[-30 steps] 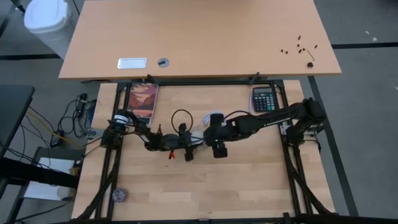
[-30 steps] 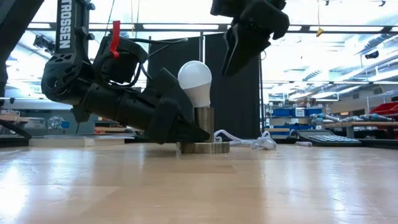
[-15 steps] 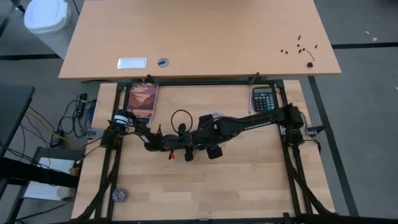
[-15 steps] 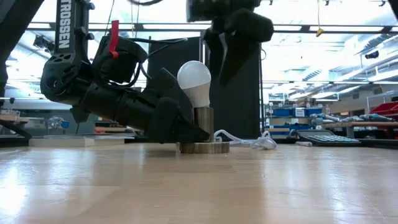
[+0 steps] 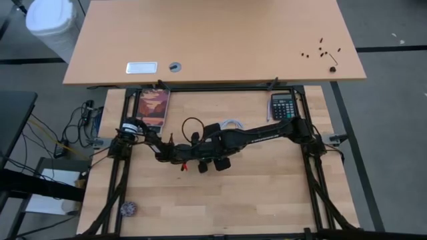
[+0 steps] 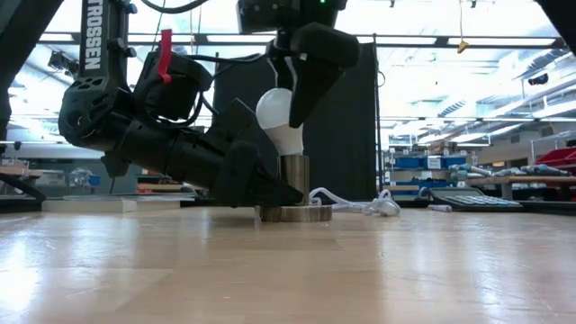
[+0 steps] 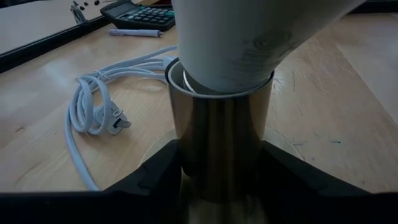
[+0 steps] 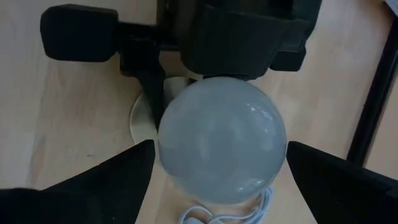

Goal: Screw lightbulb
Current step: Insert the lightbulb into the lamp

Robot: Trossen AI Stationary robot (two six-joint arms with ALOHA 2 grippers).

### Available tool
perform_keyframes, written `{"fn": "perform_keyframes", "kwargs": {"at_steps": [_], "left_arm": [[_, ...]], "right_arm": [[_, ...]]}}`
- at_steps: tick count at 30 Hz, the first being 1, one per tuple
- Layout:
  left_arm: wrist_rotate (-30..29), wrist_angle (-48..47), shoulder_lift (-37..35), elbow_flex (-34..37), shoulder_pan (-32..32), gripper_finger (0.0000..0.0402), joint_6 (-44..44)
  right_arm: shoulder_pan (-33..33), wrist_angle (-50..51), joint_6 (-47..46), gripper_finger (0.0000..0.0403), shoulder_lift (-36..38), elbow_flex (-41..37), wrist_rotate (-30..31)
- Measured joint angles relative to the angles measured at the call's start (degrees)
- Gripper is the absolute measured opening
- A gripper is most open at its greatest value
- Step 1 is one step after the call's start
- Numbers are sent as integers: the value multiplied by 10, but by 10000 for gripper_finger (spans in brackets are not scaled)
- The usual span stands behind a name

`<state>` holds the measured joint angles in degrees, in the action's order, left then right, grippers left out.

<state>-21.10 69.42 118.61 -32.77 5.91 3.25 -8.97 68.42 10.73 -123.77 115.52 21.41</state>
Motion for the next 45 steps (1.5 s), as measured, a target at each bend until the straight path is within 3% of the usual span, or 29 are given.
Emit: {"fn": "perform_keyframes", "kwargs": {"at_steps": [17, 29, 37, 45], "left_arm": [[0, 4, 0, 0, 0, 193, 0], [1, 4, 0, 0, 0, 193, 0], [1, 4, 0, 0, 0, 193, 0], [1, 5, 0, 0, 0, 193, 0]], "right_arm": [[16, -54, 30, 371, -18, 0, -20], [34, -54, 46, 309, -18, -3, -34], [36, -54, 41, 305, -18, -3, -36], [48, -58, 33, 305, -18, -3, -92]]}}
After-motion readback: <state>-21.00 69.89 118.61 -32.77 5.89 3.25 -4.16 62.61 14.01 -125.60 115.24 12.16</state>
